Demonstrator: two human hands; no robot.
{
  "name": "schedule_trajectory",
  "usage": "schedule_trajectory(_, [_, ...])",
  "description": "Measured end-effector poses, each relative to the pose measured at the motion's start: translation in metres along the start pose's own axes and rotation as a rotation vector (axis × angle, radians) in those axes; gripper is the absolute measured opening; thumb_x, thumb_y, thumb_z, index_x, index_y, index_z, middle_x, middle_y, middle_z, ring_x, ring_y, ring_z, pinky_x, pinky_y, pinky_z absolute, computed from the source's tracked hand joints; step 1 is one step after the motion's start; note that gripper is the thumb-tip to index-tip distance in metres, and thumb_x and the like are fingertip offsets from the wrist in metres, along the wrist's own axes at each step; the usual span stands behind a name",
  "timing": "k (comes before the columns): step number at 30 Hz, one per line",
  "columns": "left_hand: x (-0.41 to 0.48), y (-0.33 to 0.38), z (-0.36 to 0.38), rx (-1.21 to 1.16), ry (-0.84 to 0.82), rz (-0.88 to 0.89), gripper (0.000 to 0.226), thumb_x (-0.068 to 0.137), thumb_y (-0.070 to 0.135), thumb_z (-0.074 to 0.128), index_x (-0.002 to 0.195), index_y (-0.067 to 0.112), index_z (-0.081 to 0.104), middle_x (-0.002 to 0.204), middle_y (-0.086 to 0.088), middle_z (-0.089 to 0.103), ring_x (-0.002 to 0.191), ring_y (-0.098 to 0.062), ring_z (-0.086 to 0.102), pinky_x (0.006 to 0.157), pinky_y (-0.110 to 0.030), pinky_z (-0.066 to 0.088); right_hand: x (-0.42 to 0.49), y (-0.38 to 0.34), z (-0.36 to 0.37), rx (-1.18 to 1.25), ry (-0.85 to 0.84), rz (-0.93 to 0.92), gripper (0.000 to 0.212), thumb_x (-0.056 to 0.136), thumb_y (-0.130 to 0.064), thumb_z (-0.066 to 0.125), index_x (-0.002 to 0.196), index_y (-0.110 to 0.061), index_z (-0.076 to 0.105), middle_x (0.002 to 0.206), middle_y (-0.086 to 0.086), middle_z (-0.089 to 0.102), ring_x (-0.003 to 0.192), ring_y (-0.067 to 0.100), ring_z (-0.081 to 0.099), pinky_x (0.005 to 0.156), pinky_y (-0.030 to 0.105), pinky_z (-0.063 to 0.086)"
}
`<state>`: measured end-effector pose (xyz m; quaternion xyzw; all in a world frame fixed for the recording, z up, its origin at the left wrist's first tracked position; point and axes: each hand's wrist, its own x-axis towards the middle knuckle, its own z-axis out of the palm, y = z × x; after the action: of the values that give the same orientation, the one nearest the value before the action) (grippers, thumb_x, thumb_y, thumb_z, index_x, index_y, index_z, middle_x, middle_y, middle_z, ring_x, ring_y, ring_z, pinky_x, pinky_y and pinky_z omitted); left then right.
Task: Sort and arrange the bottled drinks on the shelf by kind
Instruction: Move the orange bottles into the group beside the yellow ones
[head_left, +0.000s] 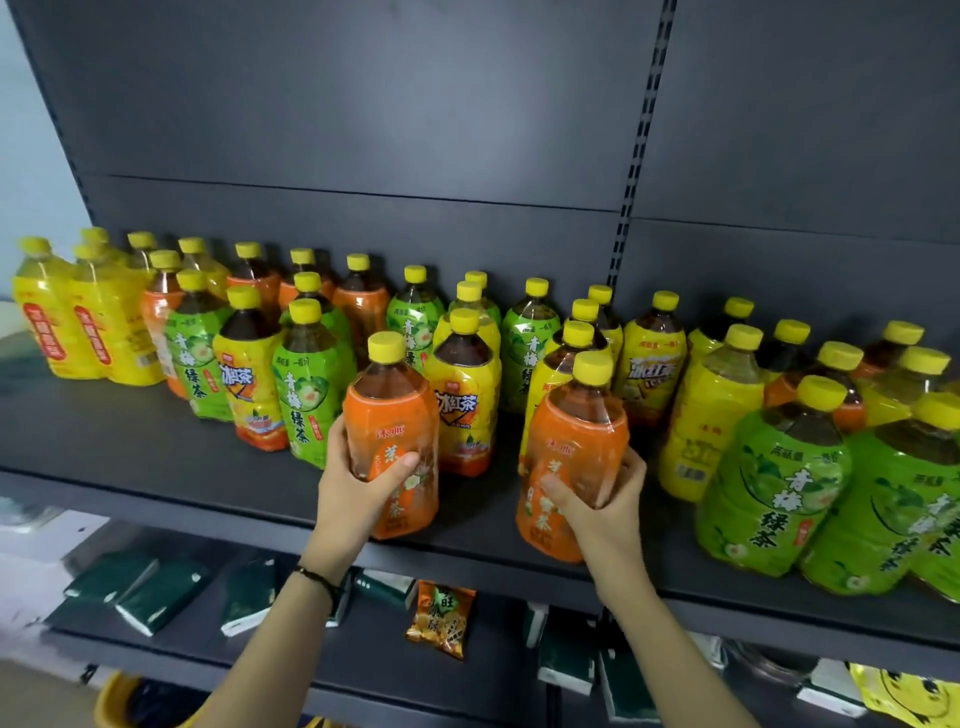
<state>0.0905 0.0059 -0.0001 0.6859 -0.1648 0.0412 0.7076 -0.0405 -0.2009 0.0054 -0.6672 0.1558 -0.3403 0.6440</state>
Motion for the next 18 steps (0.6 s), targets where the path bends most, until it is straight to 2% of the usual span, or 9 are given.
schedule_trajectory(3, [-0.008,-0.001,-0.009,-0.015,0.004,-0.009,0.105,0.045,0.064,0.081,0.135,0.04,0.033,0.126,0.013,0.056,0.11,-0.006,0.058,0.088,-0.031,0.05,-0.002,0.004,0.004,0.004,-0.021,0.044,0.089,0.047,-0.046,0.085,0.119,-0.048,0.034,0.12,-0.012,0.055,0.111,0.012,0.057,0.089,0.037,0.05])
schedule_trajectory(7, [-0.011,-0.001,-0.021,-0.013,-0.006,-0.034,0.116,0.041,0.068,0.081,0.141,0.036,0.03,0.13,0.007,0.055,0.113,-0.01,0.058,0.093,-0.04,0.051,-0.008,0.0,0.028,-0.005,-0.125,0.072,0.104,0.039,-0.057,0.083,0.13,-0.046,0.033,0.122,-0.014,0.055,0.111,0.011,0.057,0.092,0.041,0.051])
schedule_trajectory(9, [-0.009,-0.002,-0.03,-0.013,-0.007,-0.034,0.114,0.044,0.063,0.082,0.142,0.036,0.029,0.13,0.008,0.055,0.112,-0.009,0.058,0.092,-0.038,0.051,-0.015,0.0,0.05,-0.003,-0.161,0.066,0.103,0.04,-0.059,0.082,0.13,-0.05,0.033,0.123,-0.015,0.055,0.11,0.008,0.057,0.089,0.035,0.052])
schedule_trajectory(12, [-0.003,-0.003,-0.048,-0.022,-0.011,-0.021,0.107,0.046,0.059,0.081,0.139,0.038,0.032,0.127,0.011,0.057,0.109,-0.007,0.059,0.087,-0.032,0.052,-0.023,0.001,0.084,0.011,-0.196,0.063,0.09,0.042,-0.059,0.081,0.118,-0.06,0.034,0.12,-0.018,0.056,0.106,0.004,0.058,0.082,0.026,0.051])
schedule_trajectory(16, [0.014,-0.008,-0.095,-0.017,0.001,-0.006,0.103,0.048,0.057,0.081,0.137,0.039,0.034,0.124,0.011,0.059,0.107,-0.008,0.061,0.088,-0.037,0.053,-0.026,0.007,0.138,0.031,-0.254,0.079,0.095,0.043,-0.058,0.082,0.127,-0.051,0.037,0.122,-0.012,0.06,0.106,0.008,0.062,0.087,0.034,0.054])
schedule_trajectory(18, [0.027,-0.012,-0.127,-0.019,0.006,-0.002,0.098,0.049,0.055,0.08,0.135,0.039,0.036,0.123,0.011,0.06,0.107,-0.008,0.061,0.089,-0.039,0.053,-0.028,0.009,0.172,0.051,-0.275,0.068,0.091,0.046,-0.055,0.084,0.126,-0.051,0.04,0.12,-0.013,0.063,0.103,0.006,0.065,0.088,0.036,0.055])
